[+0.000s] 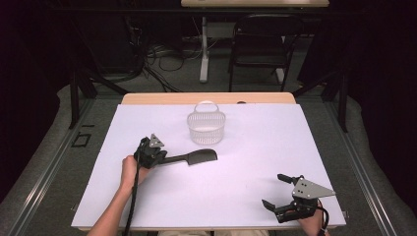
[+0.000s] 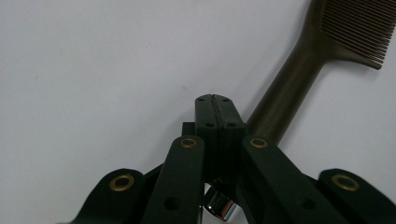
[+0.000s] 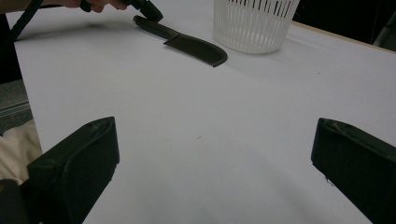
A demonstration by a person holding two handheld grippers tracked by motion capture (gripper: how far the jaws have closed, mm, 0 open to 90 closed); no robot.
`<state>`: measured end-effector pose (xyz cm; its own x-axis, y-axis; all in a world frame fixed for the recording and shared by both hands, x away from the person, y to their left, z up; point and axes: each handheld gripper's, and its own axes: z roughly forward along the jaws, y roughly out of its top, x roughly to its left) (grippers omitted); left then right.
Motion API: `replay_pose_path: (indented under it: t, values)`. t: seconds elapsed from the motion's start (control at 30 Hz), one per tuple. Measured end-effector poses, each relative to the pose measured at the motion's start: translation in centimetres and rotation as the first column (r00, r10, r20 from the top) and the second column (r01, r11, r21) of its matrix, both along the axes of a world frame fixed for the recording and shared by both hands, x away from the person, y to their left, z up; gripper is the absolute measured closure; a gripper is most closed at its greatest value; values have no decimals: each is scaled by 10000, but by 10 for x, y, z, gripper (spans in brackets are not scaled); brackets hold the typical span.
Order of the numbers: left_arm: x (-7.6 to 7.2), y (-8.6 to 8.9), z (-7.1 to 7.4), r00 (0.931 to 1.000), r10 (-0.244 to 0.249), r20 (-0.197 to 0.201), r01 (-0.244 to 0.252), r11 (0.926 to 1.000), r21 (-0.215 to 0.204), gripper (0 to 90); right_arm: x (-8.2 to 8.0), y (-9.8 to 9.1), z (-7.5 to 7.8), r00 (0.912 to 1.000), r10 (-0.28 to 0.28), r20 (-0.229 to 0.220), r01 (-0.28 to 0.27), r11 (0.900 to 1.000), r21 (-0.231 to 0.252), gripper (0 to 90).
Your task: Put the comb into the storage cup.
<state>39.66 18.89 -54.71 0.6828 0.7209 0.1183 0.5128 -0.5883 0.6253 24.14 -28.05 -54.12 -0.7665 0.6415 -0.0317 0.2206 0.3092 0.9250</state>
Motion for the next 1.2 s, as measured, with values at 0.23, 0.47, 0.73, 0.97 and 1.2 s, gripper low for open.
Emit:
replay_pose_path:
  t: [0.23,0.47,0.73,0.97,1.2]
  values:
    - [-1,0,1,9999,-99,43,99,10000,4,899,1,0,-1,10000,-9,-83,9,10000,13,7]
    - [-3,0,2,9998,-201,15,201,9998,5,899,0,0,-1,10000,10,-71,-10,10000,-25,7]
    - [-3,-1,2,9997,-252,-4,252,9996,106,899,0,0,0,10000,17,-56,-17,10000,-26,7]
    - [-4,-1,2,9997,-228,-14,229,9997,53,895,0,0,0,10000,16,-40,-16,10000,-6,8]
    - [-4,-1,4,9996,-226,171,224,9997,128,826,0,0,0,10000,20,-50,-20,10000,-29,8]
